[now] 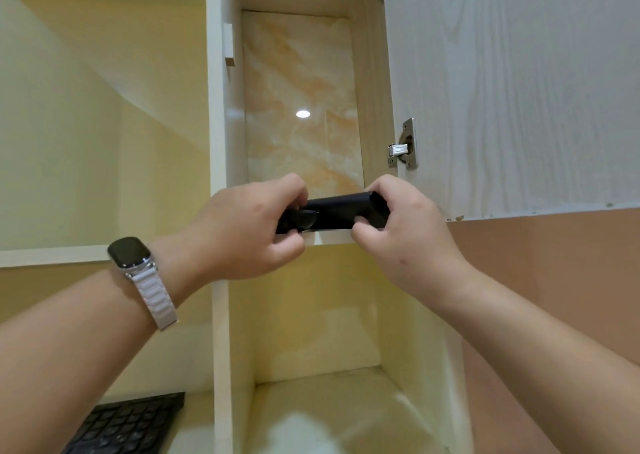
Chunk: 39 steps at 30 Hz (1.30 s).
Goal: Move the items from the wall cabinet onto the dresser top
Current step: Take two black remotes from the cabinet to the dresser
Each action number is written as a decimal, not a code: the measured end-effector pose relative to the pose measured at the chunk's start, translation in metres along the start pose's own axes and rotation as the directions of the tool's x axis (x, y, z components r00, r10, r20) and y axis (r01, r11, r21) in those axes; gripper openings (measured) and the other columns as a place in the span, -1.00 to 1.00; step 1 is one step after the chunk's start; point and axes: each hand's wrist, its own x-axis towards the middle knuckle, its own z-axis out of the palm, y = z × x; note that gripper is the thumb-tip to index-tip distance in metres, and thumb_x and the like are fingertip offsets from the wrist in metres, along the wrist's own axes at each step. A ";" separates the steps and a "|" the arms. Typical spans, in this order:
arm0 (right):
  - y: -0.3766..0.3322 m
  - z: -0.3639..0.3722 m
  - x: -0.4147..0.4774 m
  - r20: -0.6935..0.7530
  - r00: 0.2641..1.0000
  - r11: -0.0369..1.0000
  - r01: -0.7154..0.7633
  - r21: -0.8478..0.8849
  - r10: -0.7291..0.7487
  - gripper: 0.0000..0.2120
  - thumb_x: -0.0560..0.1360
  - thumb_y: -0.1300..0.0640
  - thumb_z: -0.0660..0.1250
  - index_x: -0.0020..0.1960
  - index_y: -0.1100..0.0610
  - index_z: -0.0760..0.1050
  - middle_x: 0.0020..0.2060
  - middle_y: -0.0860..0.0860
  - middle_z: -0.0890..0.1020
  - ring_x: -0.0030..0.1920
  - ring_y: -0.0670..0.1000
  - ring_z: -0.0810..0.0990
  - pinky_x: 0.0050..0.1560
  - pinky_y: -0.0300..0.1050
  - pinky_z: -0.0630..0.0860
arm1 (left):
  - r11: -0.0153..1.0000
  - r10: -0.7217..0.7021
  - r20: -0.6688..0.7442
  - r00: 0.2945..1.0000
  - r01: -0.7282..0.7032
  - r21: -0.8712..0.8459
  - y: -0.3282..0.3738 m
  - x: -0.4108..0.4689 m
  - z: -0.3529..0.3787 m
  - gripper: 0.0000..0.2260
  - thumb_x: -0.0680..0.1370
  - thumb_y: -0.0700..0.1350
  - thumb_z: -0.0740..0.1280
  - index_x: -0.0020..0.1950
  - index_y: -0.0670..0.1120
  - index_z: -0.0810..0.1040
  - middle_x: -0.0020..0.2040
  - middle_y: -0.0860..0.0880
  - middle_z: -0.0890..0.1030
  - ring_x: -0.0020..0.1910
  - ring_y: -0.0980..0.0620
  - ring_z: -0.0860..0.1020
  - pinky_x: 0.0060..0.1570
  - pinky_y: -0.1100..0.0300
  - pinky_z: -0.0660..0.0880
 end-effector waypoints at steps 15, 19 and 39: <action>0.011 -0.008 -0.049 -0.007 0.996 0.992 -0.088 -0.089 0.088 -0.85 0.49 0.16 0.33 -0.03 0.01 0.37 -0.24 -0.16 0.41 -0.24 -0.07 0.36 -0.33 -0.27 0.28 | 0.973 -0.218 -0.080 0.973 0.209 -0.101 0.014 -0.024 -0.020 -0.76 0.45 -0.05 0.48 -0.10 -0.05 0.42 -0.14 0.03 0.46 -0.21 -0.02 0.47 -0.22 0.07 0.47; 0.003 -0.005 -0.054 0.052 0.981 0.982 -0.187 -0.001 0.187 -0.88 0.48 0.13 0.30 -0.10 0.01 0.35 -0.29 -0.09 0.45 -0.31 -0.07 0.45 -0.39 -0.09 0.31 | 0.963 -0.270 -0.107 0.957 0.271 -0.010 0.017 -0.039 -0.027 -0.79 0.52 -0.01 0.40 0.05 -0.07 0.48 -0.11 0.00 0.60 -0.17 -0.09 0.55 -0.23 0.05 0.50; -0.021 -0.001 -0.127 0.246 0.944 0.952 -0.262 0.158 0.219 -0.87 0.46 0.10 0.30 -0.12 -0.01 0.33 -0.37 -0.04 0.45 -0.44 -0.05 0.37 -0.45 -0.13 0.32 | 0.858 -0.512 -0.272 0.815 0.500 -0.120 0.045 -0.098 -0.028 -0.87 0.48 -0.14 0.36 0.00 0.00 0.65 -0.28 0.01 0.59 -0.28 -0.03 0.50 -0.31 0.14 0.38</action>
